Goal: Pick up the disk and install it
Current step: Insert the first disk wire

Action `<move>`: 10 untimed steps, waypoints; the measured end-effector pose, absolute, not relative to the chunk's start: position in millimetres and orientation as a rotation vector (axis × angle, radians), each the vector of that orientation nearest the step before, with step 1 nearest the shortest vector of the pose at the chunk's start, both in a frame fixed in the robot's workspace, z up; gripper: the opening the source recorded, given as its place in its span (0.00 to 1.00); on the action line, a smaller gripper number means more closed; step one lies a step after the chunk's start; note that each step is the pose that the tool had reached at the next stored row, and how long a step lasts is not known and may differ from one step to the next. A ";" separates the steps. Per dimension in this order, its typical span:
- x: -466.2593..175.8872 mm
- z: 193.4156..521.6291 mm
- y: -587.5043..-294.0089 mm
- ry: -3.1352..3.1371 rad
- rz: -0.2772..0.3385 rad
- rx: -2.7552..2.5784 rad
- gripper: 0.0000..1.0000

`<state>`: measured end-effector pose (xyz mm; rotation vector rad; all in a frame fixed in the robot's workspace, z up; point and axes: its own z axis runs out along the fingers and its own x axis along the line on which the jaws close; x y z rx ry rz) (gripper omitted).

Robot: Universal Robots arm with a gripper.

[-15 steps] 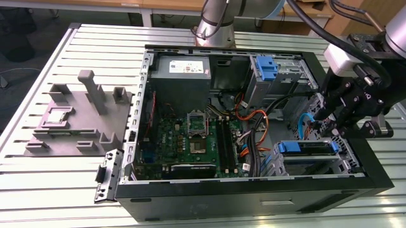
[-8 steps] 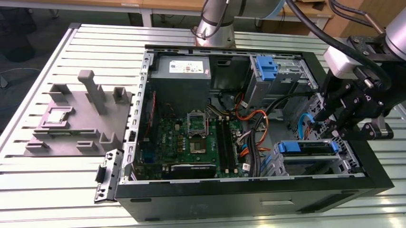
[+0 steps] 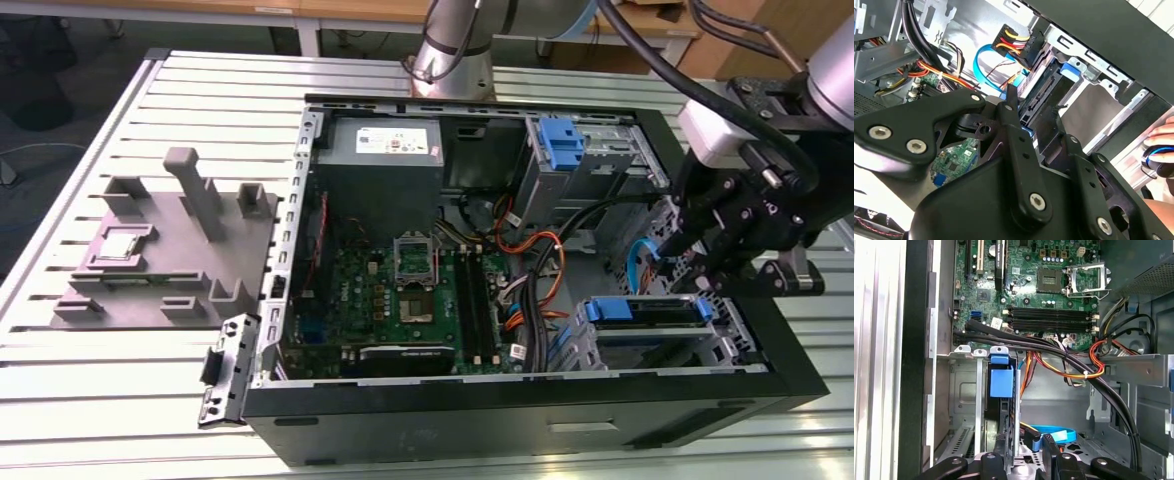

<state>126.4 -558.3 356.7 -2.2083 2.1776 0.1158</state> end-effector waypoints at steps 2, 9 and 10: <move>125.8 356.4 -558.4 2.177 0.116 -2.208 0.42; 125.0 353.6 -558.4 2.178 0.116 -2.208 0.42; 124.9 353.6 -558.4 2.178 0.116 -2.208 0.42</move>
